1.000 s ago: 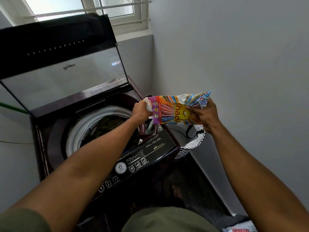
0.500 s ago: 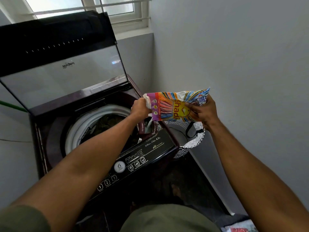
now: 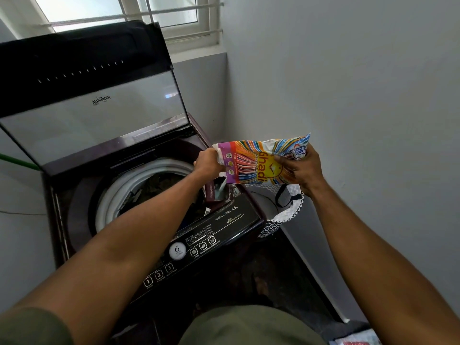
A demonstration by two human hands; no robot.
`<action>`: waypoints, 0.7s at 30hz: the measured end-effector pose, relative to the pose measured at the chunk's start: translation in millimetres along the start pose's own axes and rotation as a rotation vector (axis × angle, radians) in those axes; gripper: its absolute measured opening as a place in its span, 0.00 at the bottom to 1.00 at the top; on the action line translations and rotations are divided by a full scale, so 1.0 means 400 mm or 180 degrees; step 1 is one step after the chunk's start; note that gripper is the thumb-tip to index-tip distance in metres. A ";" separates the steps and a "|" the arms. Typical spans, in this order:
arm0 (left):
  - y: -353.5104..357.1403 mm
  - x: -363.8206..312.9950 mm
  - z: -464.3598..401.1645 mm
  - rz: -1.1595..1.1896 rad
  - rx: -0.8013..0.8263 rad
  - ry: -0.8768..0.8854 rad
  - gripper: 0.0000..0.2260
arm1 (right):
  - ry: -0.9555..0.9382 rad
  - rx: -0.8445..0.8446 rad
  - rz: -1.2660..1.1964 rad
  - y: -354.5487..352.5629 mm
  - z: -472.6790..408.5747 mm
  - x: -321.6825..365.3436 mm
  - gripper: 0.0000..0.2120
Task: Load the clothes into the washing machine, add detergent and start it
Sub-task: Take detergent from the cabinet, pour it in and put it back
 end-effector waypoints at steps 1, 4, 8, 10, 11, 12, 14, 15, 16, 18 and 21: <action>-0.002 -0.001 0.003 -0.0011 0.0000 0.0001 0.15 | -0.0004 -0.0007 0.0014 0.000 0.001 0.000 0.25; -0.002 -0.003 0.007 -0.0019 0.0001 -0.0013 0.15 | 0.0001 -0.0016 0.0031 0.001 0.004 0.001 0.25; -0.002 -0.004 0.009 0.0023 0.0022 -0.0025 0.14 | 0.0026 -0.0028 0.0041 0.001 0.006 0.007 0.25; -0.007 -0.009 0.012 0.0012 0.0004 -0.0007 0.15 | 0.0005 -0.0027 0.0064 0.001 0.006 0.010 0.24; -0.010 -0.011 0.013 -0.0004 -0.0010 0.0003 0.15 | -0.0008 -0.0028 0.0073 0.000 0.005 0.011 0.24; -0.012 -0.014 0.014 -0.0029 -0.0027 0.0018 0.14 | -0.0008 -0.0029 0.0080 0.000 0.004 0.012 0.24; -0.014 -0.016 0.016 -0.0136 -0.0044 0.0030 0.13 | 0.0012 -0.0031 0.0063 0.000 0.004 0.012 0.24; -0.015 -0.017 0.017 -0.0196 -0.0049 0.0033 0.12 | 0.0014 -0.0031 0.0042 -0.001 0.004 0.013 0.24; -0.015 -0.017 0.017 -0.0240 -0.0047 0.0033 0.12 | 0.0017 -0.0032 0.0017 -0.002 0.004 0.013 0.24; -0.019 -0.019 0.019 -0.0270 -0.0045 0.0038 0.12 | 0.0015 -0.0026 -0.0026 -0.004 0.004 0.011 0.24; -0.025 -0.029 0.024 -0.0368 -0.0058 0.0118 0.12 | 0.0038 -0.0023 -0.0044 -0.009 0.002 0.006 0.24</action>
Point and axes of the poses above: each hand's wrist, its own z-axis away from the middle knuckle, its own y-axis out of the palm, x = y × z, the point moved 5 cm from there along -z, towards the middle knuckle, and after that the axes turned 5 degrees about -z, right-handed, at the moved point
